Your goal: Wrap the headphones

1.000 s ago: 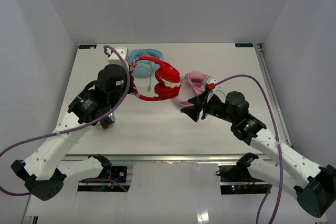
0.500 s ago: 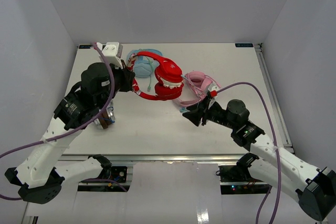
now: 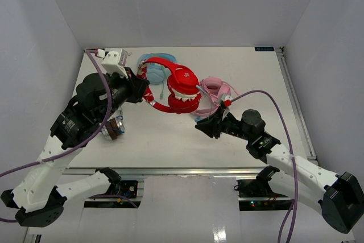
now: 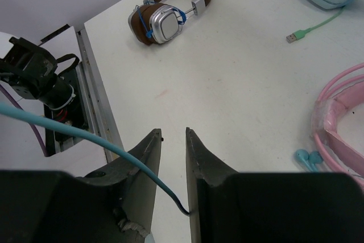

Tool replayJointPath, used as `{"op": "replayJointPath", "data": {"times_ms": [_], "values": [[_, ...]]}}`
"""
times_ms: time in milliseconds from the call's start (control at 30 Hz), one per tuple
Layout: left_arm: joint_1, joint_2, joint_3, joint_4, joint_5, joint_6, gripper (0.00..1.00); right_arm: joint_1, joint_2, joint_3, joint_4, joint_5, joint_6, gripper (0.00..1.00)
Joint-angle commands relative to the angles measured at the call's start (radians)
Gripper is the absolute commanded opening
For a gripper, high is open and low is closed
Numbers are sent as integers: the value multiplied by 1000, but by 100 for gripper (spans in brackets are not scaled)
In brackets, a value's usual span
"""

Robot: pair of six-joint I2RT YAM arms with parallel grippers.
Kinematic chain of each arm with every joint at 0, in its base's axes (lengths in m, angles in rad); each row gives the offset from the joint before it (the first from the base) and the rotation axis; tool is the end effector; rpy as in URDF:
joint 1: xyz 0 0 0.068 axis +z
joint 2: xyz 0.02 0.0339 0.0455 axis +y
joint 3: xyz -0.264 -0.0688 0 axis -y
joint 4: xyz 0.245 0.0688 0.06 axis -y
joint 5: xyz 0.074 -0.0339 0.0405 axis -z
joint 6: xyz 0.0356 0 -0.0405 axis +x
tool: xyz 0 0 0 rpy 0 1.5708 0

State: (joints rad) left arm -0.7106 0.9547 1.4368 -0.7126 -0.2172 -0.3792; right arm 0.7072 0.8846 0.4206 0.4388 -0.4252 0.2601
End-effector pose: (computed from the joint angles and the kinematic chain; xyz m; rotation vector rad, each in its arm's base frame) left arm 0.1282 -0.1002 0.4709 0.1457 1.8282 -0.5802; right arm 0.1464 0.1444 0.2591 -0.7121 1.5486 1.0750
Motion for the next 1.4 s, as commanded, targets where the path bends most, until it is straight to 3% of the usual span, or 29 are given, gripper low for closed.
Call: {"op": "replayJointPath", "data": {"times_ms": [0, 33, 100, 367, 467, 1067, 1367], "values": [[-1, -46, -23, 135, 111, -71, 0, 15, 10, 5, 81, -6, 12, 22], [-1, -52, -37, 148, 140, -78, 0, 20, 13, 7, 82, -6, 13, 13], [-2, -66, -51, 176, 187, -88, 0, 25, 18, 11, 84, -6, 14, 8], [-3, -92, -178, 335, 614, -127, 0, 46, 75, 78, 55, -9, -3, 8], [-1, -114, -254, 370, 716, -118, 0, 54, 113, 130, 11, -10, -23, 8], [-3, -197, -462, 321, 900, 28, 0, 55, 238, 368, -211, 64, -111, 8], [-2, -122, -521, 297, 845, 85, 0, 55, 314, 550, -406, 126, -166, 8]]}}
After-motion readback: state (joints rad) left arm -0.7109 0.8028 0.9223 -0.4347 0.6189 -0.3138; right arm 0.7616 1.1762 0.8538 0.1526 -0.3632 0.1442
